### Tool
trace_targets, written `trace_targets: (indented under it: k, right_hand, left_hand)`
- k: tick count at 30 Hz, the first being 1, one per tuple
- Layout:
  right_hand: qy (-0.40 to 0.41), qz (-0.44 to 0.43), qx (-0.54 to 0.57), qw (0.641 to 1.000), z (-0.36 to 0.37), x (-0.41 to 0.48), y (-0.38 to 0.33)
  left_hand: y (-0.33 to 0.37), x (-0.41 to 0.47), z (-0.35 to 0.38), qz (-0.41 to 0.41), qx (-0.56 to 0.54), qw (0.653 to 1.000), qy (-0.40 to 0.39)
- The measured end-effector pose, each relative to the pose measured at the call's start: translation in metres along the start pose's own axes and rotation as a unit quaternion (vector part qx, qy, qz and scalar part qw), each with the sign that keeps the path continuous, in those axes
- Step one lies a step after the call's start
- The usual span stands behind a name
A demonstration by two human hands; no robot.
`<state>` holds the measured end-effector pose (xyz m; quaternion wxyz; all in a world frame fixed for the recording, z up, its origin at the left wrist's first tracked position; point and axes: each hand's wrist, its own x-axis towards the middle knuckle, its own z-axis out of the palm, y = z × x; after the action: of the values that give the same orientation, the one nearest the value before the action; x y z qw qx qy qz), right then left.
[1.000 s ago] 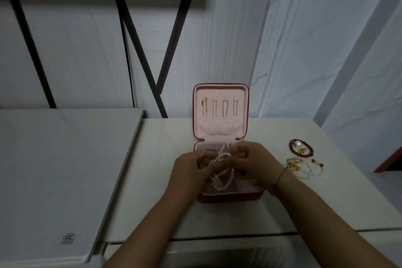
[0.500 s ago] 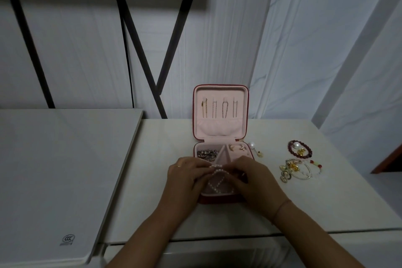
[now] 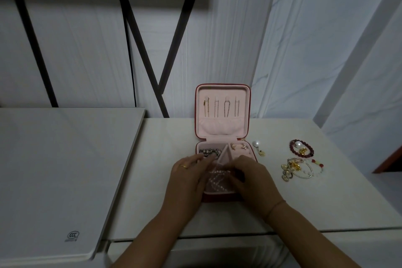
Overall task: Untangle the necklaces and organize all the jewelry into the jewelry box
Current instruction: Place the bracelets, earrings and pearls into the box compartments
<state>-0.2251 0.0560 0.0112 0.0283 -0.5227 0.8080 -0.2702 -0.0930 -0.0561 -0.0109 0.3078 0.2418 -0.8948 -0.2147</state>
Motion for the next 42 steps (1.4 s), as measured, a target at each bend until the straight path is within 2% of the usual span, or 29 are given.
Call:
trace_targets:
  k: [2,5,10,14,21,28,30,33,35,38,42]
  right_hand:
    - [-0.028,-0.011,-0.022,0.999,-0.001,0.001,-0.001]
    - [-0.046,-0.027,-0.043,0.998,-0.002,0.001,-0.003]
    - [0.021,-0.065,-0.007,0.998,-0.002,-0.009,-0.001]
    - [0.007,-0.111,-0.016,0.994,0.004,-0.023,-0.001]
    - [0.078,-0.125,-0.029,0.989,0.000,-0.022,-0.001]
    - [0.038,-0.139,-0.111,0.983,0.005,-0.020,-0.002]
    - [0.052,-0.115,-0.056,0.990,-0.001,-0.015,0.002]
    - [0.151,0.021,0.051,0.987,-0.019,0.002,0.024]
    - [0.184,0.117,0.057,0.974,-0.029,0.016,0.048]
    - [0.114,0.208,0.033,0.971,-0.027,0.034,0.074]
    - [0.095,0.232,0.029,0.968,-0.021,0.048,0.080]
  left_hand:
    - [0.005,0.006,-0.001,-0.016,-0.025,1.000,0.008]
    - [0.008,0.010,0.004,-0.045,-0.041,0.997,-0.043]
    - [0.003,0.008,0.008,-0.087,-0.070,0.992,-0.049]
    - [-0.008,0.000,0.007,-0.096,-0.154,0.982,-0.045]
    - [-0.005,0.008,0.012,-0.109,-0.122,0.986,-0.020]
    - [0.003,0.017,0.021,-0.129,-0.058,0.990,-0.017]
    - [0.001,0.017,0.023,-0.129,-0.069,0.989,-0.017]
    - [-0.003,0.017,0.021,-0.123,-0.106,0.987,-0.014]
    - [-0.004,0.015,0.023,-0.118,-0.131,0.984,-0.004]
    - [-0.002,0.013,0.027,-0.121,-0.156,0.980,-0.013]
    - [0.001,0.013,0.030,-0.113,-0.171,0.979,0.003]
